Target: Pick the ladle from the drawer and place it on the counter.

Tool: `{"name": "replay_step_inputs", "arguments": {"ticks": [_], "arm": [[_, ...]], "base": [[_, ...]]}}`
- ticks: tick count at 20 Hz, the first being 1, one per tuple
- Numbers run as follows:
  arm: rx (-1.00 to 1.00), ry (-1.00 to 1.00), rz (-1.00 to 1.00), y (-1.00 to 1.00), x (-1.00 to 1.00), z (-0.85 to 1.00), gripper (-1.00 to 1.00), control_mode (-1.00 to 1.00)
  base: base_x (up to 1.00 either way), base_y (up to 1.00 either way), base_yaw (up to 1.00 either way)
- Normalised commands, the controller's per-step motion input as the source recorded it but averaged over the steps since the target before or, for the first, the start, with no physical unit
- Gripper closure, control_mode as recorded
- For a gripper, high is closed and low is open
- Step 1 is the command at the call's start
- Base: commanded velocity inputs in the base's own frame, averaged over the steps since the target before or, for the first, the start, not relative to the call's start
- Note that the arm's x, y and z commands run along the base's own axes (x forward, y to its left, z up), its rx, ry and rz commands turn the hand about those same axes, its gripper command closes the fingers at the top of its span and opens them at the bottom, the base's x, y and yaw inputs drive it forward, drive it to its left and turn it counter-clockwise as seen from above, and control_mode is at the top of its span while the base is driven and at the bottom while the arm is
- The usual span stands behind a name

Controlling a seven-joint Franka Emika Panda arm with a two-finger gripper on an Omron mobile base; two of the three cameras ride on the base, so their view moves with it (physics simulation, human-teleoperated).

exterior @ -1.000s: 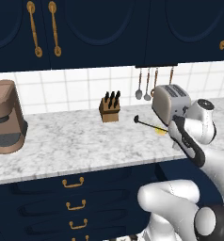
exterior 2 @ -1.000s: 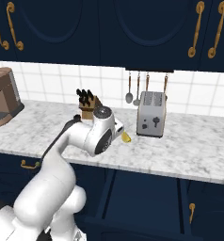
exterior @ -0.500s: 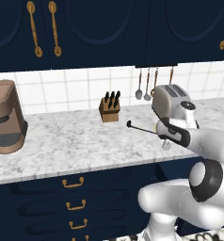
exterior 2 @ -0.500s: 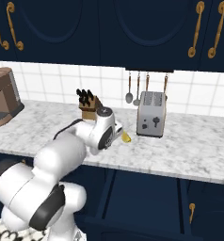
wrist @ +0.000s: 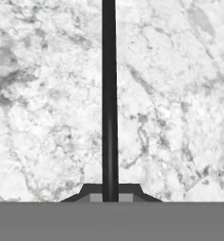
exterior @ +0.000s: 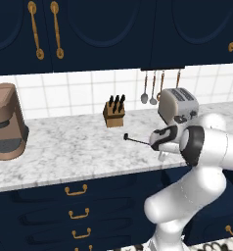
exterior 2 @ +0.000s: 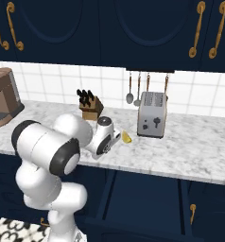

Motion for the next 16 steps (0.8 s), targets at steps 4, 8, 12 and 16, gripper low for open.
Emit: {"name": "replay_step_inputs", "arguments": {"ticks": [4,8,12,16], "arm": [[0.0,0.0,0.03,0.04,0.49,-0.41,1.0,-1.0],[0.0,0.0,0.01,0.04,0.51,-0.22,1.0,-1.0],[0.0,0.0,0.0,0.02,0.46,-0.04,-1.0,-1.0],[0.0,0.0,0.01,0.02,-0.06,-0.01,-1.0,-1.0]], "base": [[0.0,0.0,0.0],[0.0,0.0,0.0],[0.0,0.0,0.0],[0.0,0.0,0.0]]}}
